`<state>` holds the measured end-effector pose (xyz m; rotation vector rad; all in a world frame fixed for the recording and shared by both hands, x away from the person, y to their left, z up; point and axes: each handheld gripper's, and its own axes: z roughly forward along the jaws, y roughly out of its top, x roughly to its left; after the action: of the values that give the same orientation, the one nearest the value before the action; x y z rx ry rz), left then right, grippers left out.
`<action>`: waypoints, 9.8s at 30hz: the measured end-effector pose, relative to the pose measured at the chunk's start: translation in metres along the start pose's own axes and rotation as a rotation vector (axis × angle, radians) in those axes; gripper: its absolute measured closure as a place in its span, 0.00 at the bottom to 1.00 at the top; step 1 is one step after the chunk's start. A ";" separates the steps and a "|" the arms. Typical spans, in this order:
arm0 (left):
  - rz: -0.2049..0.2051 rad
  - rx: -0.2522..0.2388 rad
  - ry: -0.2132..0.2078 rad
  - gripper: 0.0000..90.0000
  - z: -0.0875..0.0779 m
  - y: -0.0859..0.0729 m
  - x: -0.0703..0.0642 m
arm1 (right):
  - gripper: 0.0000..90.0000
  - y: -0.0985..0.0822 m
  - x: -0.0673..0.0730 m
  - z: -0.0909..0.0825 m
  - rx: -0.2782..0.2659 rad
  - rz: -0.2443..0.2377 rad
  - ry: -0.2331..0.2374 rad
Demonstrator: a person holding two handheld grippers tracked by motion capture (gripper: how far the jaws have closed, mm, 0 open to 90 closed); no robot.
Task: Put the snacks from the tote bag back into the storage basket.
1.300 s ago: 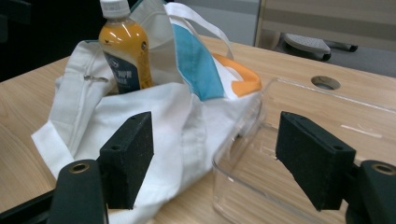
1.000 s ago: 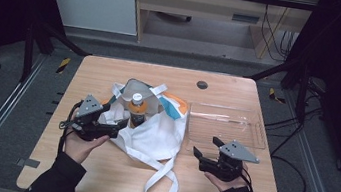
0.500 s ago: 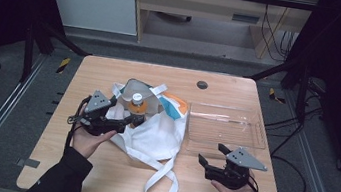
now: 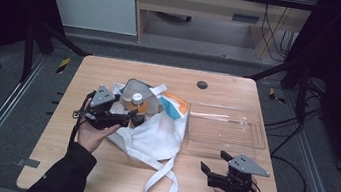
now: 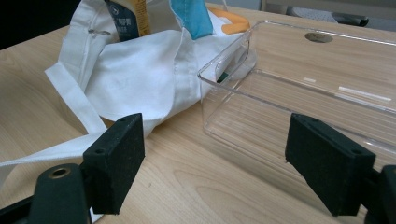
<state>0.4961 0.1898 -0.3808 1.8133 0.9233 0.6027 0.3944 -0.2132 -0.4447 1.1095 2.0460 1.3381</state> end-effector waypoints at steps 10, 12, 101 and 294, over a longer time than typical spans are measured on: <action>0.008 0.012 0.019 0.25 0.018 0.002 0.002 | 0.23 -0.005 -0.002 -0.001 0.015 0.006 0.001; 0.008 0.011 0.025 0.28 0.022 0.001 0.002 | 0.23 -0.005 -0.002 0.000 0.017 0.000 -0.001; -0.008 -0.118 0.103 0.65 -0.021 0.049 -0.015 | 0.23 -0.007 -0.002 0.007 0.067 -0.025 0.006; 0.098 -0.035 -0.162 0.64 0.125 0.037 -0.163 | 0.19 -0.010 0.000 0.011 0.091 -0.030 0.021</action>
<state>0.5049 -0.0181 -0.3971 1.8540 0.7147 0.5207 0.3981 -0.2096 -0.4584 1.1030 2.1495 1.2585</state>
